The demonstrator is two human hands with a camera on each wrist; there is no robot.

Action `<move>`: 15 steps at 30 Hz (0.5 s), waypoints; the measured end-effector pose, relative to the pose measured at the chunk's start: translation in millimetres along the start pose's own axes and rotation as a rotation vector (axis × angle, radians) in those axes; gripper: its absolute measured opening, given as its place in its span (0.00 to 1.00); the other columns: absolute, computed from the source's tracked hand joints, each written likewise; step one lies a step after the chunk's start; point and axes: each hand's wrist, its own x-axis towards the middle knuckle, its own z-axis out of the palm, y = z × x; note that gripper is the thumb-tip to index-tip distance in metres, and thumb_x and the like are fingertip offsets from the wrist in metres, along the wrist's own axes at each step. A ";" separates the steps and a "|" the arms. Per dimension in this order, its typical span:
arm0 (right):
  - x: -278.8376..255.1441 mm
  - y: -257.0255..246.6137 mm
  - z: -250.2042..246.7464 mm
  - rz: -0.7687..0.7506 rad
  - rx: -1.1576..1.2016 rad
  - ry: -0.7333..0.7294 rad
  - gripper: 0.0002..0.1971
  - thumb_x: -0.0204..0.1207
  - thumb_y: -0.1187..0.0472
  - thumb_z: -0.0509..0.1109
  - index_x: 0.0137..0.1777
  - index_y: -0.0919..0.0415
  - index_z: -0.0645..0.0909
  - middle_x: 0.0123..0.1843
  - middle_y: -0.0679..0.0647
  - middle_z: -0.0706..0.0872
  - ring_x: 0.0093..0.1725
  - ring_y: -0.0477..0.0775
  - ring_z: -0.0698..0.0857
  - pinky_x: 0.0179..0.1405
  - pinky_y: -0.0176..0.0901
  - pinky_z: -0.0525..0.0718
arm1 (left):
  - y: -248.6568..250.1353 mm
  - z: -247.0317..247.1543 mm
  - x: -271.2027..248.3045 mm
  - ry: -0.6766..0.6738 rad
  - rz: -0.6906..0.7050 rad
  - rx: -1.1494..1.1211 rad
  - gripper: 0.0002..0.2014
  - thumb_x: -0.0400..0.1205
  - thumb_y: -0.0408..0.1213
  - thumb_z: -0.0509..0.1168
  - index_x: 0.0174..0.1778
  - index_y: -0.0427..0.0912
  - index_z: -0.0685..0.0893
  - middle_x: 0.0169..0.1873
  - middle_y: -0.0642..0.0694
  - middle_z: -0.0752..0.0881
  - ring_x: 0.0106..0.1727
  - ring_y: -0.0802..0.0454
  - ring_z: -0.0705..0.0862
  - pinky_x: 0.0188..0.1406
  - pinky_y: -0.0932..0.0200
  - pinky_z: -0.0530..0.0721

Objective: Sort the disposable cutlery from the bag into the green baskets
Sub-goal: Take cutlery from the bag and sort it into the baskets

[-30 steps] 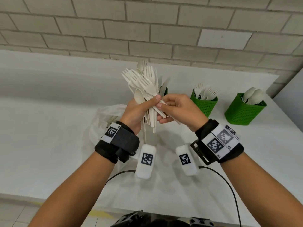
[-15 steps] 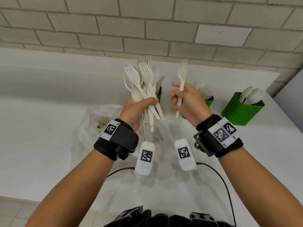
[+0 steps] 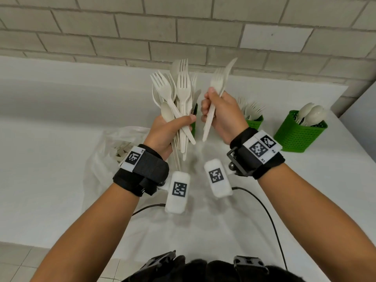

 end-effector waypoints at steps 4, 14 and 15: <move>-0.4 -2.5 3.6 0.052 -0.172 -0.028 0.09 0.80 0.50 0.65 0.49 0.56 0.75 0.32 0.48 0.72 0.28 0.45 0.70 0.21 0.34 0.69 | -1.8 -0.6 1.9 0.026 0.017 0.047 0.17 0.71 0.26 0.72 0.56 0.35 0.81 0.46 0.37 0.85 0.46 0.44 0.85 0.44 0.57 0.87; 0.9 9.3 20.3 -0.045 -0.335 0.012 0.20 0.73 0.58 0.75 0.26 0.56 0.68 0.27 0.51 0.75 0.27 0.46 0.73 0.19 0.33 0.68 | -2.0 -9.2 0.5 -0.085 0.019 0.039 0.22 0.76 0.28 0.67 0.67 0.35 0.77 0.62 0.35 0.83 0.64 0.41 0.83 0.66 0.46 0.80; 1.1 8.8 22.3 -0.053 -0.349 0.022 0.20 0.73 0.59 0.74 0.26 0.57 0.68 0.28 0.53 0.76 0.27 0.47 0.73 0.20 0.34 0.68 | -1.1 -9.9 0.0 -0.089 0.022 0.039 0.21 0.78 0.27 0.66 0.68 0.35 0.77 0.61 0.36 0.84 0.62 0.42 0.83 0.63 0.48 0.82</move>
